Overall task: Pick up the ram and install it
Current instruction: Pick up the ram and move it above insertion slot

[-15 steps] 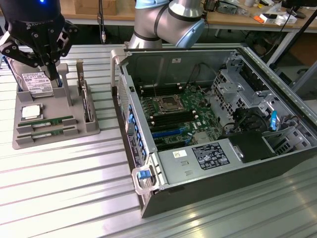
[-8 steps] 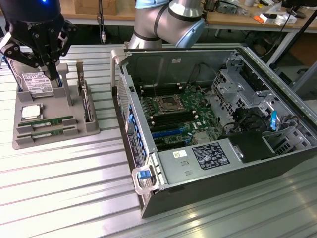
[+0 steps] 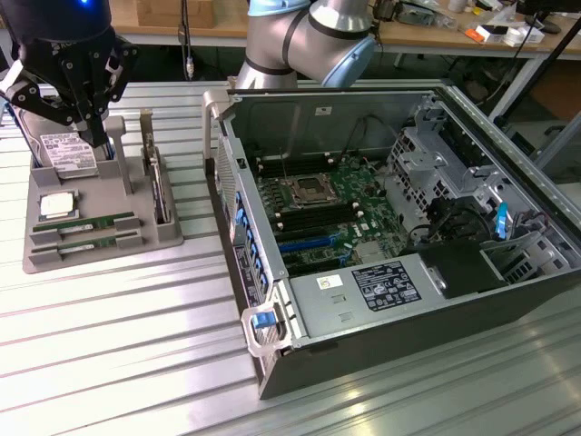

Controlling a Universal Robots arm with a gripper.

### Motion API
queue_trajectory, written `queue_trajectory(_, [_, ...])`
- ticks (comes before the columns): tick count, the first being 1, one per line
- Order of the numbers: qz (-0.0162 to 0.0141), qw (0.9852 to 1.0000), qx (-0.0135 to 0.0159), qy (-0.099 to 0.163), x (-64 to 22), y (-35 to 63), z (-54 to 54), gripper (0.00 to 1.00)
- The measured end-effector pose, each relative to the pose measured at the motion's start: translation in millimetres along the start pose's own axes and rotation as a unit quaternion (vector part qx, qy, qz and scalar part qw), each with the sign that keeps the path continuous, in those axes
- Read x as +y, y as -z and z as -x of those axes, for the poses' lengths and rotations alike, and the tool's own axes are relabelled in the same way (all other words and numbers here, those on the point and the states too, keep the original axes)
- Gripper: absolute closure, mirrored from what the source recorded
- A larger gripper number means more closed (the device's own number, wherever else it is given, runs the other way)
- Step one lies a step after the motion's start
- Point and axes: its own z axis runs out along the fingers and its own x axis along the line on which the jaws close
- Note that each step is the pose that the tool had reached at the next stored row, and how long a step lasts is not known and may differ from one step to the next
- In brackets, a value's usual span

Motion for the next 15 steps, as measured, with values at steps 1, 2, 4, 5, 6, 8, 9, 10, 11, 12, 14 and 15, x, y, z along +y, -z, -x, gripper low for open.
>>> queue_trajectory(1, [0.0001, 1.0000, 0.0002, 0.005, 0.0, 0.0, 0.0, 0.89])
queue_trajectory(2, [0.0002, 1.0000, 0.0004, 0.010, 0.0, 0.0, 0.0, 0.89])
queue_trajectory(4, [0.0005, 0.9998, 0.0009, 0.020, 0.0, 0.0, 0.0, 0.89])
queue_trajectory(5, [0.0007, 0.9997, 0.0012, 0.026, 0.0, 0.0, 0.0, 0.89])
queue_trajectory(6, [0.0008, 0.9995, 0.0014, 0.030, 0.0, 0.0, 0.0, 0.89])
queue_trajectory(8, [0.0010, 0.9992, 0.0017, 0.039, 0.0, 0.0, 0.0, 0.89])
queue_trajectory(9, [0.0010, 0.9991, 0.0018, 0.041, 0.0, 0.0, 0.0, 0.89])
queue_trajectory(10, [0.0012, 0.9988, 0.0022, 0.049, 0.0, 0.0, 0.0, 0.89])
queue_trajectory(11, [0.0014, 0.9983, 0.0025, 0.058, 0.0, 0.0, 0.0, 0.89])
queue_trajectory(12, [0.0016, 0.9980, 0.0028, 0.064, 0.0, 0.0, 0.0, 0.89])
queue_trajectory(14, [0.0019, 0.9971, 0.0034, 0.077, 0.0, 0.0, 0.0, 0.89])
queue_trajectory(15, [0.0020, 0.9966, 0.0036, 0.082, 0.0, 0.0, 0.0, 0.89])
